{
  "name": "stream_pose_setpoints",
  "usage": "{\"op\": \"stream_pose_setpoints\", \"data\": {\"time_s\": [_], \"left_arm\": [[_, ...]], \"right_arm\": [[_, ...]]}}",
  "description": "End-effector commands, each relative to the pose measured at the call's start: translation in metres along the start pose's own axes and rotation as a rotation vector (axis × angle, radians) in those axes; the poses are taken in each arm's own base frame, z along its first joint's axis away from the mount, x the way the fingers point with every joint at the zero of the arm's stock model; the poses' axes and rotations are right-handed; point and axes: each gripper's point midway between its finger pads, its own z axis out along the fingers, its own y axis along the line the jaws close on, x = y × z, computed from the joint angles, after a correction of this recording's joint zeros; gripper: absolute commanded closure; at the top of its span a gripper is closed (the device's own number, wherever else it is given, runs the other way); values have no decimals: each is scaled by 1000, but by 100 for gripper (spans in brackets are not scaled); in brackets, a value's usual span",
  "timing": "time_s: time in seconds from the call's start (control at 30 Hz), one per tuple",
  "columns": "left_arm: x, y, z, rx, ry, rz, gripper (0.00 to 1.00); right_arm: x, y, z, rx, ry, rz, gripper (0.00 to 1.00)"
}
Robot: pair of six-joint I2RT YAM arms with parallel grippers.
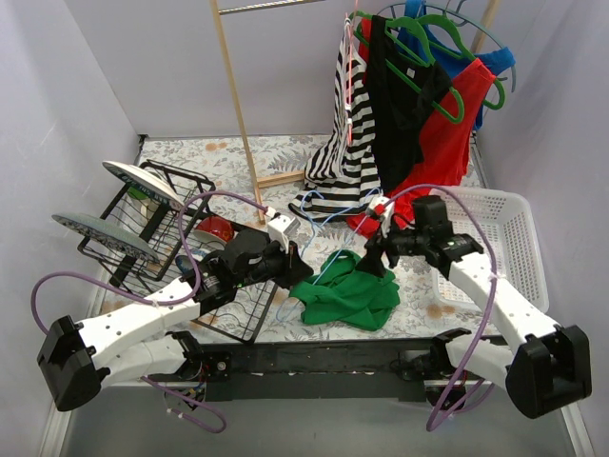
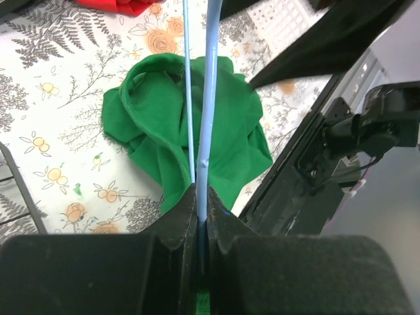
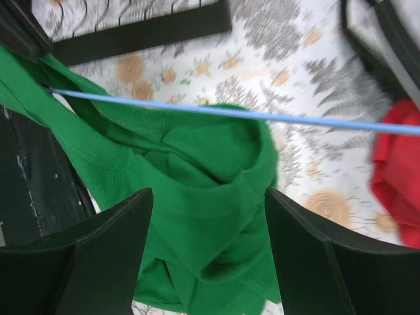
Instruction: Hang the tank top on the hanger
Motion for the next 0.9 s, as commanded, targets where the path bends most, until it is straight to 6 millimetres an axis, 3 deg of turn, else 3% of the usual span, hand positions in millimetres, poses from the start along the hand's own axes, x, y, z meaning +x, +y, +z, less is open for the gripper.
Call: {"op": "stream_pose_setpoints", "data": {"time_s": [0.0, 0.2, 0.37, 0.47, 0.57, 0.6, 0.7, 0.87], "left_arm": [[-21, -7, -3, 16, -91, -38, 100], [-20, -7, -7, 19, -112, -80, 100], [-19, 0, -11, -17, -131, -109, 100], [-21, 1, -13, -25, -145, -114, 100], [-21, 3, -15, -37, -146, -120, 100], [-19, 4, -16, -41, -145, -125, 100], [-16, 5, -18, -39, -141, -126, 100], [-7, -12, -24, 55, -90, -66, 100]], "right_arm": [[15, -18, 29, 143, 52, 67, 22], [15, -41, 42, 350, 19, 89, 21], [38, -52, 43, 417, 74, 110, 31], [49, -50, 46, 406, 99, 105, 43], [50, -50, 45, 401, 97, 90, 63], [49, -49, 45, 397, 94, 84, 78], [45, -49, 41, 402, 86, 68, 98], [19, -73, 21, 538, 32, 41, 99]]}}
